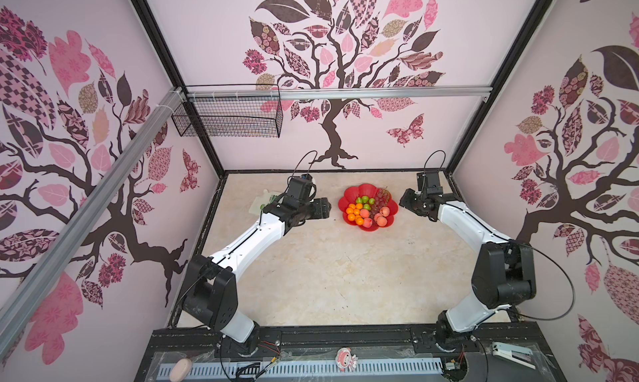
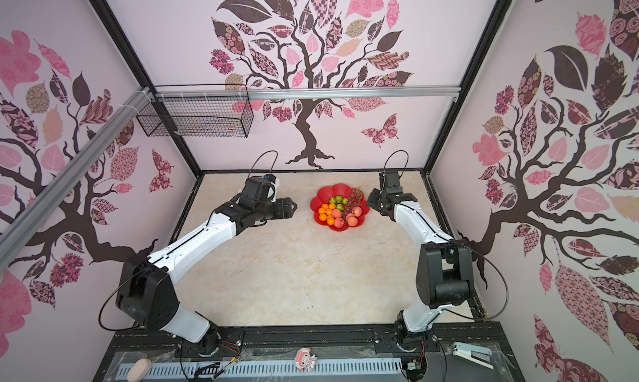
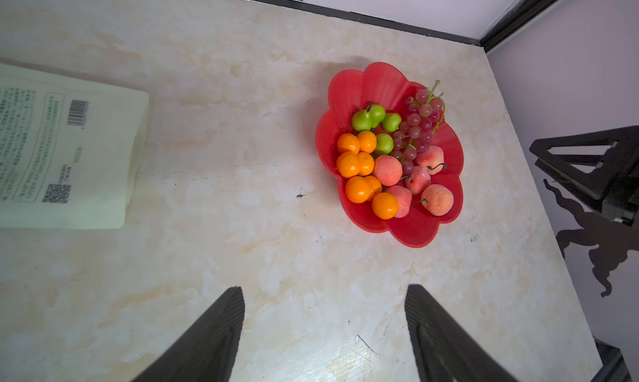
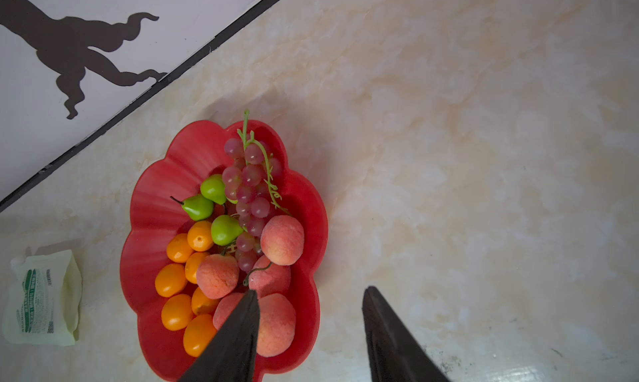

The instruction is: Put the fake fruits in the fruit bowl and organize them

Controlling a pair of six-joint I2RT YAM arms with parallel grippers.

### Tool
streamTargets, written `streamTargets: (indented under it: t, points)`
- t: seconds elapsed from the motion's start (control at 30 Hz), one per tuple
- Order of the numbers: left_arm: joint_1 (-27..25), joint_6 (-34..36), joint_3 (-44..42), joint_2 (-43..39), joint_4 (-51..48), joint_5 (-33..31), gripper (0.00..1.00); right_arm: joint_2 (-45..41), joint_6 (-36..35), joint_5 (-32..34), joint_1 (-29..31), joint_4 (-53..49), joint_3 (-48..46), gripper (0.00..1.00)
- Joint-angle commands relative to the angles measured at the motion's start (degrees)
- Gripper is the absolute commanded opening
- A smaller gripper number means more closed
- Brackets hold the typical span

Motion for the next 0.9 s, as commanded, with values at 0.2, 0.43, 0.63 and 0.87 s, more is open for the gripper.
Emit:
streamTargets:
  t: [0.2,0.43,0.63,0.87]
  points:
    - [2.67,-3.75,-8.73,-6.83,4.79,-1.38,0.78,13.11,-2.5,2.75,-4.05,-8.86,15.88,0.45]
    - [4.89,-5.96,-10.34,-7.57,7.42,0.92,0.78,20.73,-2.31,1.5,-4.93,-12.4,23.99,0.39]
    - [5.07,-6.3,-9.9,-6.93,7.18,1.27,0.78,29.62,-3.69,-0.42,-4.89,-18.78,33.69,0.38]
    - [5.82,-7.0,-10.05,-6.78,7.81,2.15,0.78,36.31,-4.76,-5.48,-4.91,-23.94,40.54,0.37]
